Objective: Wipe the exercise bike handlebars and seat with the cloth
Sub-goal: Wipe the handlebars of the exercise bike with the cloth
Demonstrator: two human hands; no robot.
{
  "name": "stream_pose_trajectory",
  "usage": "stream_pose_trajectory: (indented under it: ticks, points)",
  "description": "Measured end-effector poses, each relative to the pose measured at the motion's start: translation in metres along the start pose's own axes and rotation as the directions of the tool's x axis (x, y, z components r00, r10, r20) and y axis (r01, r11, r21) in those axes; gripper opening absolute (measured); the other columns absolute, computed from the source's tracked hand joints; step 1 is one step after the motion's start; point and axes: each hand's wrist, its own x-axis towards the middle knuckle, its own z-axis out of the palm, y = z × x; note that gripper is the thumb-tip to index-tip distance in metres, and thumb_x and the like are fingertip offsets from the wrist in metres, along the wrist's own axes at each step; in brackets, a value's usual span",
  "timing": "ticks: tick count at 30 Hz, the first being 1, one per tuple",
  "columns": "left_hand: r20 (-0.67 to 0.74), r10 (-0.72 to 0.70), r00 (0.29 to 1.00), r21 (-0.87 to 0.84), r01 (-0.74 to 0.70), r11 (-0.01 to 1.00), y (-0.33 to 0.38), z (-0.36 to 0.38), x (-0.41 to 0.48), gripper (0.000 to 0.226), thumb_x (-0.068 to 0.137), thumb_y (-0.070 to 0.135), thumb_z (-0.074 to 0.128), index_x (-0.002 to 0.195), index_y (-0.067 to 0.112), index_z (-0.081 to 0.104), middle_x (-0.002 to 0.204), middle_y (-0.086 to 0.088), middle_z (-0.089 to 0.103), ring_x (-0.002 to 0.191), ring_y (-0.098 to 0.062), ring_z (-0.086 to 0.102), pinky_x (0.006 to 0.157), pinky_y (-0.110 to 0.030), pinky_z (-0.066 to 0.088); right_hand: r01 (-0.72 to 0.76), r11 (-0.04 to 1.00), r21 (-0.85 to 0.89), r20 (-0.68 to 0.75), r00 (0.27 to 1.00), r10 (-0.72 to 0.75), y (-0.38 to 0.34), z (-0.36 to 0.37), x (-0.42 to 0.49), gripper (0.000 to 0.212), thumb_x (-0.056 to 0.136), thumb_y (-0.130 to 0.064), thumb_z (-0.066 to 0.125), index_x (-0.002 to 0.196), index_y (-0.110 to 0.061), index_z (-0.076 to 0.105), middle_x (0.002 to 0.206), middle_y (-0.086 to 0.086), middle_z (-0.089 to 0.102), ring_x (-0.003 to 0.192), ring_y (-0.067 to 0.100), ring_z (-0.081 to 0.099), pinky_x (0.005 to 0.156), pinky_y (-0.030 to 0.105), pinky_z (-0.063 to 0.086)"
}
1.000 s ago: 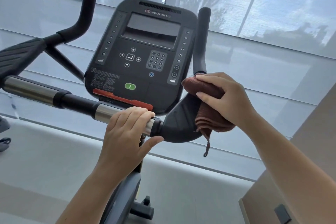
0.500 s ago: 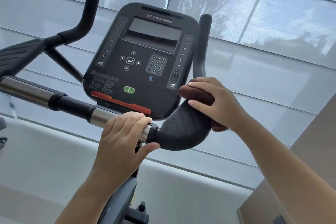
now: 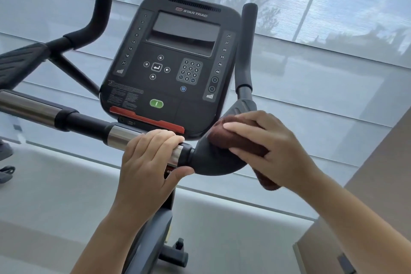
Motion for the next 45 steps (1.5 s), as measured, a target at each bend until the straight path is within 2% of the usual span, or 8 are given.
stream_pose_trajectory:
  ticks: [4, 8, 21, 27, 31, 40, 42, 45]
  points:
    - [-0.003, 0.003, 1.0, 0.005, -0.003, 1.0, 0.0, 0.0, 0.0, 0.064, 0.089, 0.057, 0.03, 0.101, 0.005, 0.064, 0.104, -0.01, 0.066, 0.104, -0.029, 0.056, 0.094, -0.042, 0.036, -0.186, 0.982, -0.024, -0.08, 0.98, 0.184, 0.031, -0.016, 0.038, 0.036, 0.08, -0.023, 0.068, 0.116, -0.021, 0.062, 0.108, 0.006, 0.06, 0.102, 0.017, 0.055, 0.095, 0.023, 0.039]
    - [0.0, -0.003, 1.0, -0.008, 0.003, 1.0, 0.001, -0.001, 0.0, 0.064, 0.089, 0.057, 0.03, 0.101, 0.004, 0.064, 0.104, -0.011, 0.066, 0.104, -0.03, 0.057, 0.094, -0.043, 0.037, -0.379, 0.923, -0.064, 0.066, 0.921, 0.383, 0.037, -0.004, 0.051, 0.034, 0.082, -0.028, 0.064, 0.115, -0.033, 0.06, 0.112, 0.005, 0.053, 0.106, 0.018, 0.051, 0.096, 0.026, 0.036]
    - [0.036, -0.017, 0.999, -0.03, 0.018, 0.999, 0.004, -0.006, 0.001, 0.065, 0.09, 0.057, 0.029, 0.102, 0.003, 0.063, 0.105, -0.012, 0.066, 0.105, -0.032, 0.057, 0.095, -0.04, 0.033, -0.221, 0.972, -0.081, 0.002, 0.975, 0.222, -0.042, 0.013, -0.004, 0.035, 0.078, -0.019, 0.068, 0.113, -0.023, 0.065, 0.106, 0.009, 0.055, 0.092, 0.026, 0.057, 0.083, 0.025, 0.042]
    - [0.081, -0.017, 0.997, -0.029, 0.019, 0.999, 0.004, -0.01, 0.001, 0.064, 0.089, 0.057, 0.031, 0.104, 0.003, 0.062, 0.107, -0.013, 0.065, 0.106, -0.033, 0.056, 0.095, -0.039, 0.031, -0.169, 0.98, 0.101, -0.177, 0.967, 0.185, -0.029, 0.005, -0.02, 0.035, 0.079, -0.021, 0.066, 0.114, -0.019, 0.063, 0.109, 0.006, 0.057, 0.101, 0.011, 0.055, 0.093, 0.016, 0.039]
    - [0.121, -0.024, 0.992, -0.017, 0.026, 1.0, 0.006, -0.013, 0.003, 0.064, 0.089, 0.056, 0.031, 0.105, 0.003, 0.062, 0.108, -0.013, 0.065, 0.107, -0.034, 0.056, 0.096, -0.04, 0.033, -0.248, 0.963, -0.109, -0.459, 0.872, 0.172, 0.023, -0.005, -0.003, 0.034, 0.083, -0.014, 0.064, 0.117, -0.009, 0.061, 0.115, 0.019, 0.055, 0.108, 0.029, 0.055, 0.098, 0.038, 0.043]
    - [0.137, -0.037, 0.99, -0.004, 0.038, 0.999, 0.004, -0.013, 0.002, 0.064, 0.088, 0.059, 0.031, 0.105, 0.005, 0.062, 0.109, -0.011, 0.065, 0.107, -0.032, 0.056, 0.097, -0.042, 0.036, -0.284, 0.922, -0.264, -0.514, 0.85, 0.114, 0.086, 0.019, 0.007, 0.032, 0.084, -0.015, 0.064, 0.115, -0.006, 0.062, 0.117, 0.023, 0.057, 0.104, 0.039, 0.056, 0.095, 0.04, 0.043]
    - [0.135, -0.04, 0.99, -0.007, 0.042, 0.999, 0.003, -0.012, 0.002, 0.063, 0.088, 0.059, 0.032, 0.105, 0.006, 0.062, 0.109, -0.01, 0.065, 0.107, -0.031, 0.056, 0.097, -0.041, 0.035, -0.228, 0.956, -0.183, -0.53, 0.842, 0.1, 0.083, 0.026, 0.008, 0.033, 0.083, -0.012, 0.065, 0.115, -0.003, 0.061, 0.116, 0.023, 0.056, 0.108, 0.036, 0.055, 0.097, 0.043, 0.044]
    - [0.116, -0.043, 0.992, 0.001, 0.043, 0.999, 0.003, -0.011, 0.002, 0.063, 0.088, 0.058, 0.032, 0.105, 0.007, 0.062, 0.108, -0.009, 0.065, 0.107, -0.03, 0.056, 0.097, -0.04, 0.033, -0.125, 0.991, 0.04, -0.533, 0.836, 0.127, 0.068, 0.036, 0.011, 0.037, 0.082, -0.01, 0.065, 0.118, -0.003, 0.058, 0.119, 0.011, 0.055, 0.114, 0.02, 0.052, 0.101, 0.031, 0.041]
